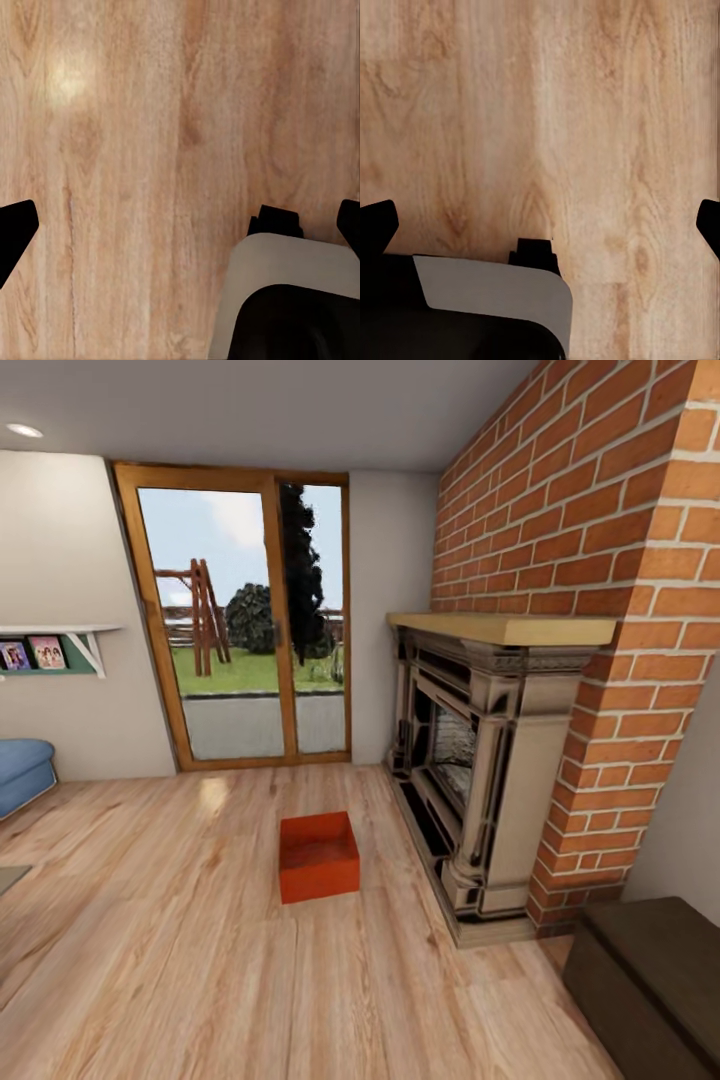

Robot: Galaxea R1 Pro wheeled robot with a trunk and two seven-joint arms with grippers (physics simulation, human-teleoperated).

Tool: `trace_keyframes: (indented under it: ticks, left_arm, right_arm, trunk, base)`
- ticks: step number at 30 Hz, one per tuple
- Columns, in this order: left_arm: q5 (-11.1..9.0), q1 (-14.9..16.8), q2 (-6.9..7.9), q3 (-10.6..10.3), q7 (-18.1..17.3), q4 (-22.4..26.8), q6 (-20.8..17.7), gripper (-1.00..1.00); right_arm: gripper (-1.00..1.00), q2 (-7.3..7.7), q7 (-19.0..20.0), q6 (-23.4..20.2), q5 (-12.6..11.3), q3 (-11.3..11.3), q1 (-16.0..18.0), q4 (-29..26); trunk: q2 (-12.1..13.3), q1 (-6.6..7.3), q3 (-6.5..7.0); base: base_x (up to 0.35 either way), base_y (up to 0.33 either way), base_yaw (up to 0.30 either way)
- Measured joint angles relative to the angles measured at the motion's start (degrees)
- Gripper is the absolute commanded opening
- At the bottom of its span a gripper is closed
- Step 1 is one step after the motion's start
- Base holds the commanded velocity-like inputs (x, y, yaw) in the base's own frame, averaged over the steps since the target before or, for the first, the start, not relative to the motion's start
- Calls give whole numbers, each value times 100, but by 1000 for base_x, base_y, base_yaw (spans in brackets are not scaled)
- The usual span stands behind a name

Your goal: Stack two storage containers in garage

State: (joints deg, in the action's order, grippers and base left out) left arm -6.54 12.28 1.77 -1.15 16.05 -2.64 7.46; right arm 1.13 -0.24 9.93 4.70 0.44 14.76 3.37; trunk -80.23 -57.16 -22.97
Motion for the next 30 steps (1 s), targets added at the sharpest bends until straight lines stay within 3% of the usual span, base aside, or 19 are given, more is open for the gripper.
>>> trace_keyframes:
  ticks: [30]
  left_arm:
    - [1, 0, 0, 3, -2, 0, 0, 100]
  right_arm:
    - [100, 0, 0, 6, 0, 0, 0, 0]
  trunk:
    - [0, 0, -259]
  base:
    - [274, -231, 90]
